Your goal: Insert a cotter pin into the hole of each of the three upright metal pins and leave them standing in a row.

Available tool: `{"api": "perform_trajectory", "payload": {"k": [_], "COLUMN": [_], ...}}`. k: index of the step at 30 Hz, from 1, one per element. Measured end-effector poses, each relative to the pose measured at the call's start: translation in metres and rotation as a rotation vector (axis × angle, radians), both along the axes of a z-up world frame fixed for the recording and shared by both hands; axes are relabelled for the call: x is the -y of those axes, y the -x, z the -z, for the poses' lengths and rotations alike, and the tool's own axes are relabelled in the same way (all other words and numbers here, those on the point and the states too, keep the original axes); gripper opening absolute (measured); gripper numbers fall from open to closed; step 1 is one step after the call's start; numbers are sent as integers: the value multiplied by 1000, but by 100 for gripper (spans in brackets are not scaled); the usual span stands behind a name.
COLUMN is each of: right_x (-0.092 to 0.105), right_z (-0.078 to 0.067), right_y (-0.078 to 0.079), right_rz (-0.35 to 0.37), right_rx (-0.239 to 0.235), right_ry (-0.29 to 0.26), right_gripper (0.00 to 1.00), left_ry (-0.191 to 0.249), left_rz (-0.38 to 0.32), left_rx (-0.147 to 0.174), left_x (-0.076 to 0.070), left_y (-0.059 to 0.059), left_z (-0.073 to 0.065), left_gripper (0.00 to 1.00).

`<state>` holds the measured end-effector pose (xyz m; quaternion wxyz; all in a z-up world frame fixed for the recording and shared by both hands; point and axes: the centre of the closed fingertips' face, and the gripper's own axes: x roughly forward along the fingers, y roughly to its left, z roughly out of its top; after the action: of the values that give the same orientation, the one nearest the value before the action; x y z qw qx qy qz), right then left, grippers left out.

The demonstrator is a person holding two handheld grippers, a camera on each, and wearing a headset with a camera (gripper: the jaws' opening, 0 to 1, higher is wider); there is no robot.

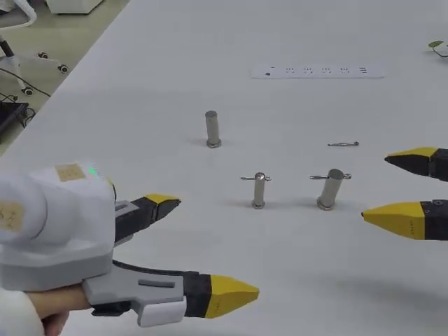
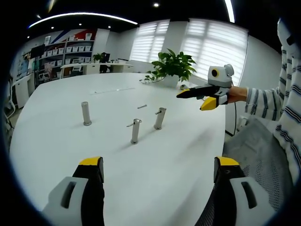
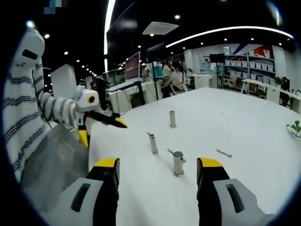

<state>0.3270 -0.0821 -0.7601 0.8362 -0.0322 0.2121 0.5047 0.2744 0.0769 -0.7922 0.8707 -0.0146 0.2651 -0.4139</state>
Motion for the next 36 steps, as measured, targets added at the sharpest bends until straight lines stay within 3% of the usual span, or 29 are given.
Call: {"api": "perform_trajectory", "payload": {"k": [3, 7, 13, 18, 23, 29, 32, 36], "right_x": [8, 19, 29, 34, 37, 39, 41, 43], "right_z": [1, 5, 2, 7, 20, 24, 28, 29], "right_y": [-1, 2, 4, 11, 24, 30, 37, 41], "right_rz": [47, 90, 150, 161, 170, 203, 208, 220], "right_rx": [-18, -28, -42, -73, -109, -130, -144, -147], "right_ry": [-34, -8, -17, -7, 46, 49, 71, 85], "right_gripper": [71, 80, 89, 100, 100, 100, 100, 100], "left_ry": [4, 4, -9, -10, 2, 16, 23, -6], "left_rz": [2, 5, 14, 7, -20, -71, -77, -89], "left_rx": [5, 8, 11, 15, 0, 31, 22, 24], "left_x": [0, -1, -3, -8, -16, -29, -34, -44], "left_y": [-2, -3, -5, -15, -28, -56, -68, -90], "left_z": [-2, -4, -3, -6, -11, -21, -22, -19], "left_gripper": [98, 99, 99, 99, 99, 99, 94, 91]}}
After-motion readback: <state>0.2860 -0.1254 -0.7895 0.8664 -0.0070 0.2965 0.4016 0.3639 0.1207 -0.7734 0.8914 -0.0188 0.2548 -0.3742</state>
